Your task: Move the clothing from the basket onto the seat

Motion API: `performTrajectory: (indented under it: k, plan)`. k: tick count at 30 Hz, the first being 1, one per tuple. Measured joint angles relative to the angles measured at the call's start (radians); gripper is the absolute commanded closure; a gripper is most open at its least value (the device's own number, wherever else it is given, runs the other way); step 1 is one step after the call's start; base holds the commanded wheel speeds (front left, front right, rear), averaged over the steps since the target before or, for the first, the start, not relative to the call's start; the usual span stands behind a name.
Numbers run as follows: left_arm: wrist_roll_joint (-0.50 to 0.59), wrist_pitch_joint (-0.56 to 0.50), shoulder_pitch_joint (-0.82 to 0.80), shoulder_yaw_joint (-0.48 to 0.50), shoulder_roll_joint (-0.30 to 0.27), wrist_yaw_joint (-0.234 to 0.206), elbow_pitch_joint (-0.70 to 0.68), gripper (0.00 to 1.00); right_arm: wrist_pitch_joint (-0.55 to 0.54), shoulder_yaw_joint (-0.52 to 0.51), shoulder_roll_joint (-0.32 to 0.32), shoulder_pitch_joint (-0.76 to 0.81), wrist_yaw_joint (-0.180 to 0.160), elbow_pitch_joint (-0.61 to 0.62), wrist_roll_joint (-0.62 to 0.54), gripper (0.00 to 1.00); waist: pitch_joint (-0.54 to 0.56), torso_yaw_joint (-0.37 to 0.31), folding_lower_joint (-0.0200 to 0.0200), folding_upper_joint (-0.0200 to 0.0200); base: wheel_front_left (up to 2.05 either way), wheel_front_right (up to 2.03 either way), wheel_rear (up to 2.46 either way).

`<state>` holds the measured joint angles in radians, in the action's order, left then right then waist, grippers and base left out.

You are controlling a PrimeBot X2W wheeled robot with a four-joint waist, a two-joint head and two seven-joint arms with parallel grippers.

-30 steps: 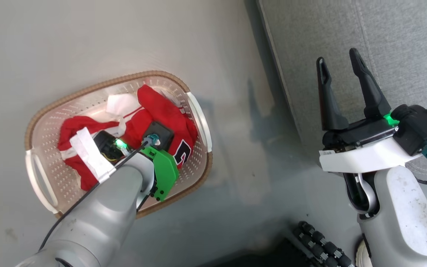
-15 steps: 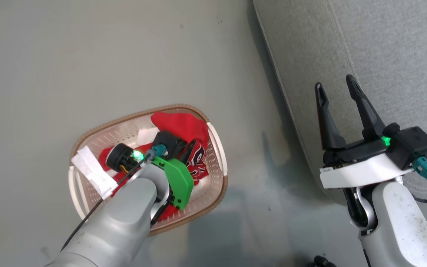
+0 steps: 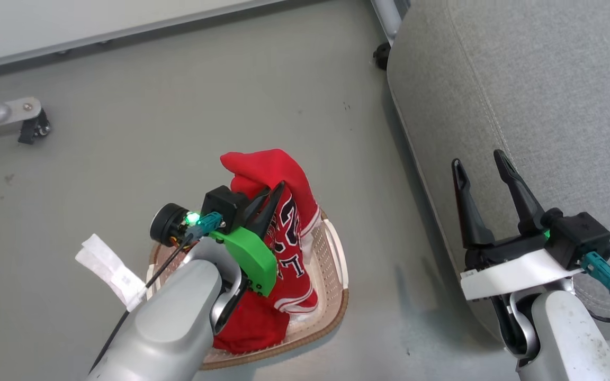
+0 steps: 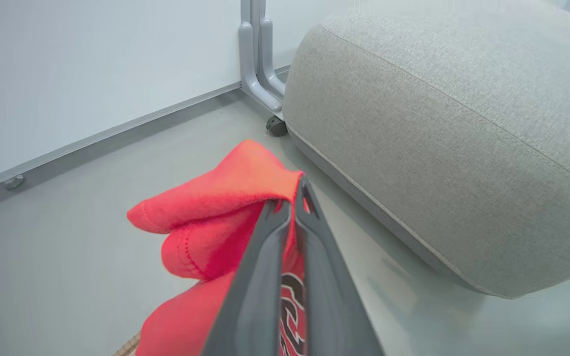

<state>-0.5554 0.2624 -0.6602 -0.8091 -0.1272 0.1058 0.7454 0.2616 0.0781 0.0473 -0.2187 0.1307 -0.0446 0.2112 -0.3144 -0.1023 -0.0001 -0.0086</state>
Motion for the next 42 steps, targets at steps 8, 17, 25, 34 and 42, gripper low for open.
performTrajectory:
  k: [8,17,25,34,42]
  plan:
    - [0.076,0.000,0.042,0.113,-0.002,0.000,-0.154,1.00,0.000,0.004,0.000,0.030,0.000,-0.011,0.000,0.00,0.088,0.033,0.0000,0.0000,0.00,0.00,0.00]
    - [0.136,0.000,0.051,0.187,0.009,0.004,-0.301,1.00,0.000,0.010,0.000,0.072,0.000,-0.018,0.001,0.00,0.166,0.051,0.0000,0.0000,0.00,0.00,0.00]
    - [0.158,0.000,0.007,0.205,0.013,0.008,-0.389,1.00,0.000,0.022,0.000,0.105,0.000,-0.016,0.000,0.00,0.216,0.056,0.0000,0.0000,0.00,0.00,0.00]
    - [0.161,0.001,-0.007,0.197,0.016,0.008,-0.416,1.00,0.000,0.039,0.000,0.113,0.000,-0.009,0.002,0.00,0.237,0.053,0.0000,0.0000,0.00,0.00,0.00]
    - [0.160,-0.003,-0.007,0.183,0.018,0.007,-0.422,1.00,0.000,0.117,0.000,0.083,0.000,0.028,-0.018,0.00,0.245,0.058,0.0000,0.0000,0.00,0.00,0.00]
